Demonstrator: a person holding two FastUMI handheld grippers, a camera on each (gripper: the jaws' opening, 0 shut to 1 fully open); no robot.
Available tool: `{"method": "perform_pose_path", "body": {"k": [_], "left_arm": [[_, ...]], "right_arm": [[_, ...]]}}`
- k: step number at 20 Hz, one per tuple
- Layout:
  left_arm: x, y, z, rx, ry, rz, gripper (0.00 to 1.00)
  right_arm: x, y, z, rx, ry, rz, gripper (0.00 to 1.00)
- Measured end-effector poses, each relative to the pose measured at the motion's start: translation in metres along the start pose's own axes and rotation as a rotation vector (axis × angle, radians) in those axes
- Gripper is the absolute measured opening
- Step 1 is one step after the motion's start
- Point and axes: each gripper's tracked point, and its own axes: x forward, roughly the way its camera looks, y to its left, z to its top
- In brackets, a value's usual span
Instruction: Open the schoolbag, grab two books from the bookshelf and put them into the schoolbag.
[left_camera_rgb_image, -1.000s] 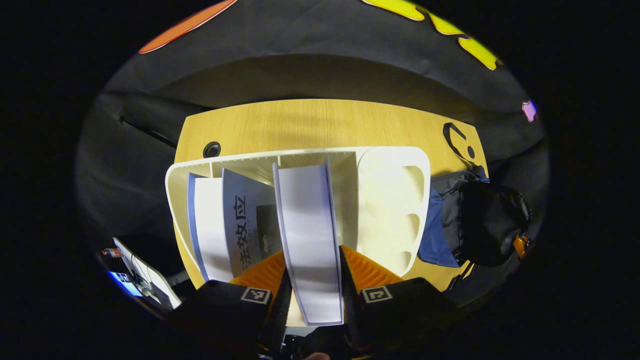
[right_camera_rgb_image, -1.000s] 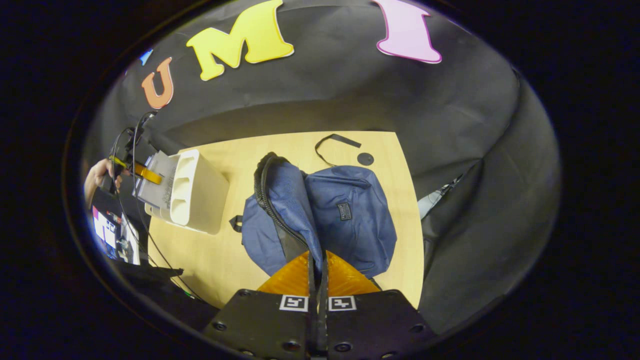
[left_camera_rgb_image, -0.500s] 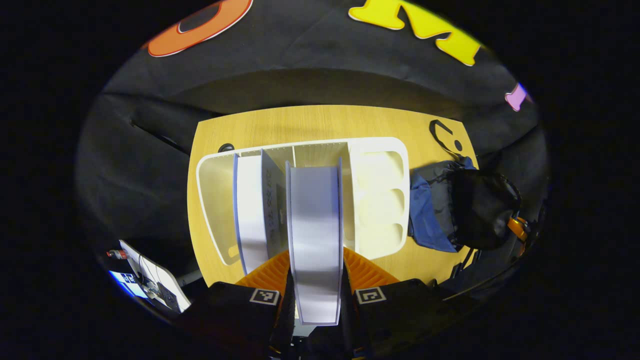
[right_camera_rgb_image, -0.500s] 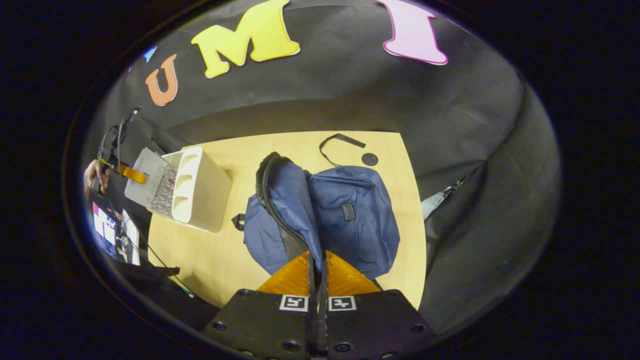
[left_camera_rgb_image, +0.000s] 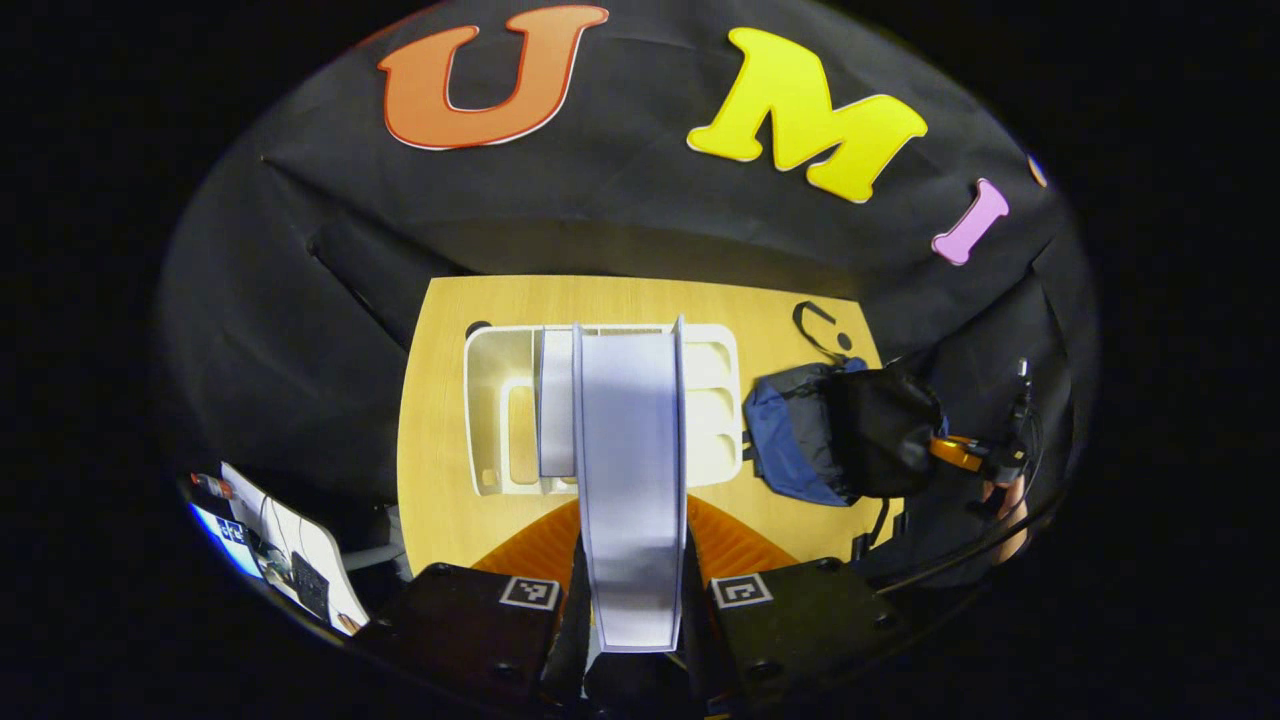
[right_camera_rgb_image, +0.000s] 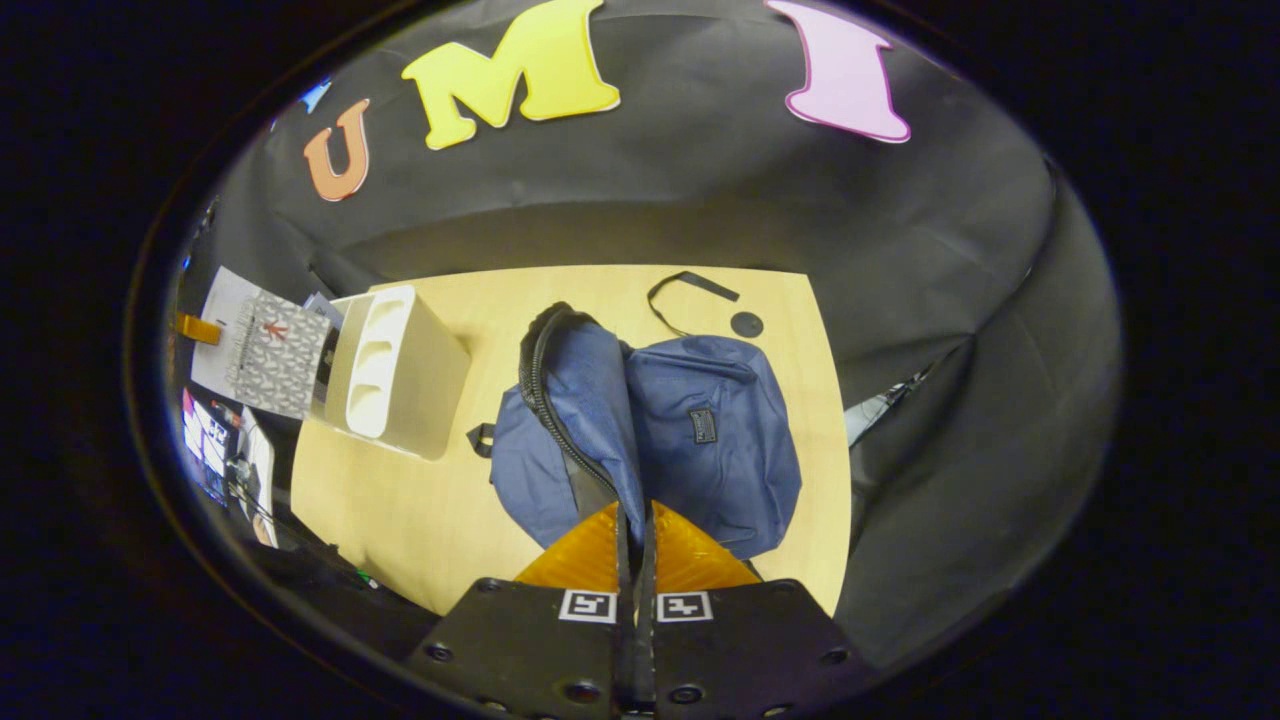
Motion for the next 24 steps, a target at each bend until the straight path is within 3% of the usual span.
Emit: {"method": "perform_pose_path", "body": {"k": [4, 8, 10, 15, 24], "left_arm": [[-0.006, -0.053, -0.001, 0.007, -0.059, -0.150, 0.41], [0.014, -0.123, -0.011, -0.105, -0.044, -0.364, 0.41], [0.033, -0.146, -0.017, -0.129, -0.029, -0.425, 0.41], [0.098, -0.202, -0.033, -0.159, -0.018, -0.490, 0.41], [0.222, -0.278, -0.077, -0.223, 0.032, -0.529, 0.40]], "right_arm": [[0.000, -0.001, -0.002, -0.003, -0.005, -0.005, 0.00], [-0.004, -0.003, -0.001, -0.009, -0.009, -0.008, 0.03], [-0.007, -0.004, -0.001, -0.009, -0.012, -0.006, 0.00], [-0.017, -0.007, 0.003, 0.011, -0.023, 0.006, 0.00], [-0.021, -0.015, 0.005, 0.025, -0.019, 0.029, 0.00]]}}
